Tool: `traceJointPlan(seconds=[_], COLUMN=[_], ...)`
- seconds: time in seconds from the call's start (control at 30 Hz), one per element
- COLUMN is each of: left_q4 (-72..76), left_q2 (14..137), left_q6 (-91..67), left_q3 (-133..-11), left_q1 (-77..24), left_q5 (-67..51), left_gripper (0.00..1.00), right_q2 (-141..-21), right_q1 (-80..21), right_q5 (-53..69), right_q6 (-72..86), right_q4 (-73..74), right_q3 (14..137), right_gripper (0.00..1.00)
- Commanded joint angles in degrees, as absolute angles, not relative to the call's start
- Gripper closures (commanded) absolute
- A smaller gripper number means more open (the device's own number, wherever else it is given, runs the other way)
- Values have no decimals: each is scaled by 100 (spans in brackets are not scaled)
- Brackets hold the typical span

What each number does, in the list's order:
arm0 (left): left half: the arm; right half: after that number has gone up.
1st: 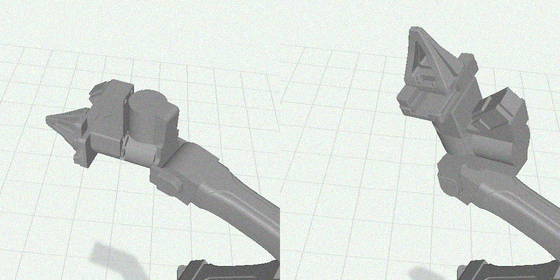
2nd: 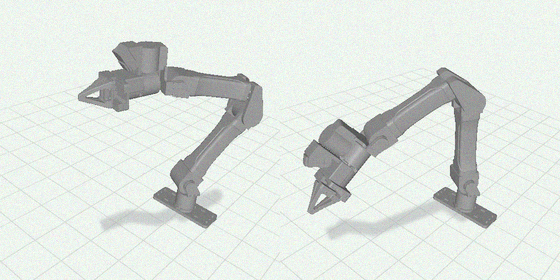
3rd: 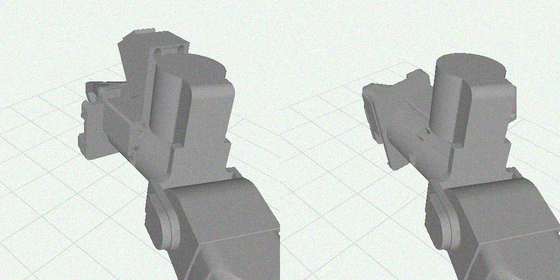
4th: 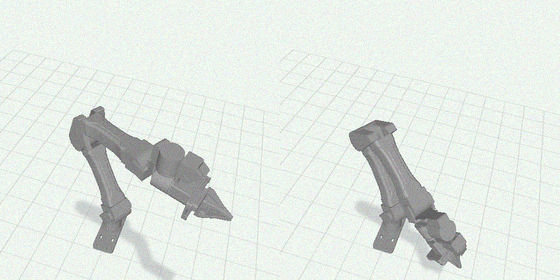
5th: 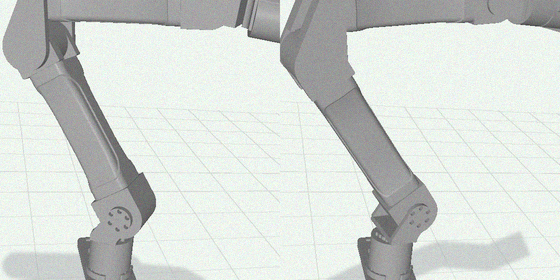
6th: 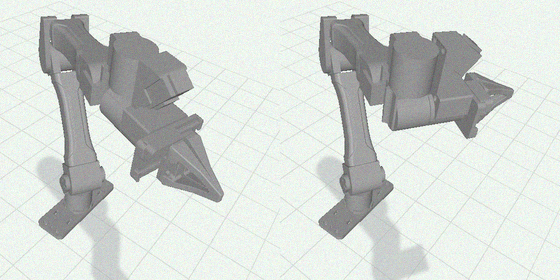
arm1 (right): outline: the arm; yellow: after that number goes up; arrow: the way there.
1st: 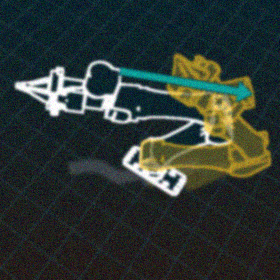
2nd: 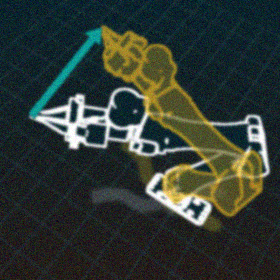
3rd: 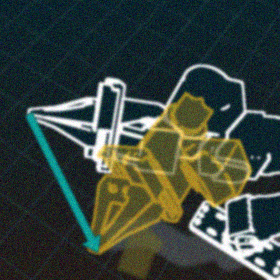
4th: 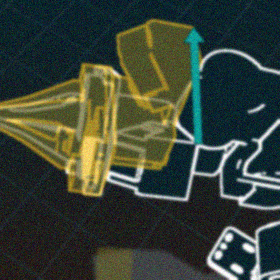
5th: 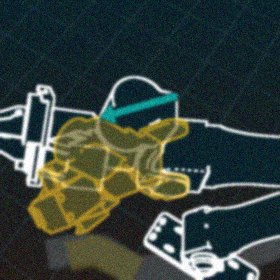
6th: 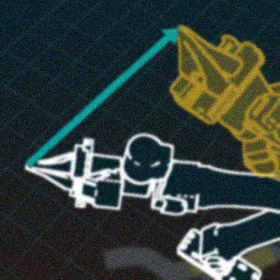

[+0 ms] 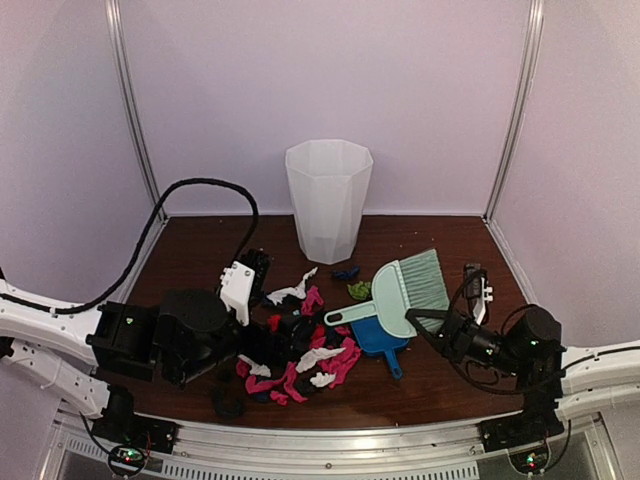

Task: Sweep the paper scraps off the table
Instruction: Pass from the right arm to the left

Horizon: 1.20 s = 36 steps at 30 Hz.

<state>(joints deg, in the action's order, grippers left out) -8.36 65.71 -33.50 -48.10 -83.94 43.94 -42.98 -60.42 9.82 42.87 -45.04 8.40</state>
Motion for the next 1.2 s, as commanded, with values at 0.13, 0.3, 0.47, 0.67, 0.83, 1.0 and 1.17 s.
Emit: traceJointPlan(seconds=[0.13,0.3,0.47,0.67,0.83,1.0,1.17], left_q4=[924,1769,2015,2276,2375,2670,2893], left_q2=[6161,5865,6031,6377,6713,6925,7095], left_q6=[-3306,-3253,-3243,-3243,-3221,-3303,-3372], left_q3=[-4493,-4104,-4138,-4316,-4596,-4683,-4695], left_q1=[-8236,-8130,-8138,-8130,-8131,-8126,-8079], left_q5=[2864,2022,1571,1423,1435,1432,1332], left_gripper=[2,6,14,23,34,42,48], right_q2=[-5100,-5714,-6238,-6644,-6897,-7013,-7126], right_q1=[-5892,-5749,-5746,-5748,-5748,-5748,-5748], right_q5=[1480,1926,2017,2258,2495,2567,2621], right_q6=[4614,5208,5574,5763,5852,5845,5860], right_q4=[-6569,-7931,-8649,-8825,-8988,-9052,-9075], right_q3=[864,772,827,1019,1132,1171,1211], right_gripper=[100,100,100,100,100,100,100])
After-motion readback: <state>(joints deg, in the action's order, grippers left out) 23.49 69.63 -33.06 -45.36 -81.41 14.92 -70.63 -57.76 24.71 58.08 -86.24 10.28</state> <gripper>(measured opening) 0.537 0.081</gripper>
